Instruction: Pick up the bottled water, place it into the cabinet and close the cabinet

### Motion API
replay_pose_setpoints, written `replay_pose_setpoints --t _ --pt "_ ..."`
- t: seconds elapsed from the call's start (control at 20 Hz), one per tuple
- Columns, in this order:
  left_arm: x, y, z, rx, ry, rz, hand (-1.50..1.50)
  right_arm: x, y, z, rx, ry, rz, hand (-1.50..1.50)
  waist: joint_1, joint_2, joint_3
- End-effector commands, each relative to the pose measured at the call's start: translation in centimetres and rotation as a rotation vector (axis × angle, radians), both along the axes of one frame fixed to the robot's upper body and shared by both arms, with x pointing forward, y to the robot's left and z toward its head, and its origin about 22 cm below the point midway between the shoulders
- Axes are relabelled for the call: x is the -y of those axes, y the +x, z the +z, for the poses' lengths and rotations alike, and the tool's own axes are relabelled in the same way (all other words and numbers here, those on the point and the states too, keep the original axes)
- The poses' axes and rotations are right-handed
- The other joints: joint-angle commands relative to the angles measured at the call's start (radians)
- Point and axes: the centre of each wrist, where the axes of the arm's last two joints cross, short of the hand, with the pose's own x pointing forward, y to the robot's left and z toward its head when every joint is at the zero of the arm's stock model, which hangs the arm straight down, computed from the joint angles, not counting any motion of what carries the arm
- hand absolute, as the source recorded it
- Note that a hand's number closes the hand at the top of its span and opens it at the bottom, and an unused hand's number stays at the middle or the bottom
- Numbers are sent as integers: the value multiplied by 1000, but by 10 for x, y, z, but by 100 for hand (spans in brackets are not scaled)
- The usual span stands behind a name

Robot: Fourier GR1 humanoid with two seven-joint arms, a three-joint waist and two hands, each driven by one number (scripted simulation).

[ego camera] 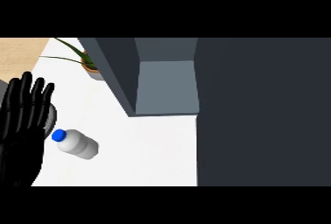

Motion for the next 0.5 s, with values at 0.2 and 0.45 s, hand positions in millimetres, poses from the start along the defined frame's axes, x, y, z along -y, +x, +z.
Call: replay_pose_setpoints --t 0.2,0.45 --pt "4 -8 9 43 -23 -678 -150 0 -21 -2 -26 42 17 -150 4 9 5" --pt "-7 -28 -30 -255 -100 -970 -150 -12 -33 -18 -197 151 215 -150 14 14 7"
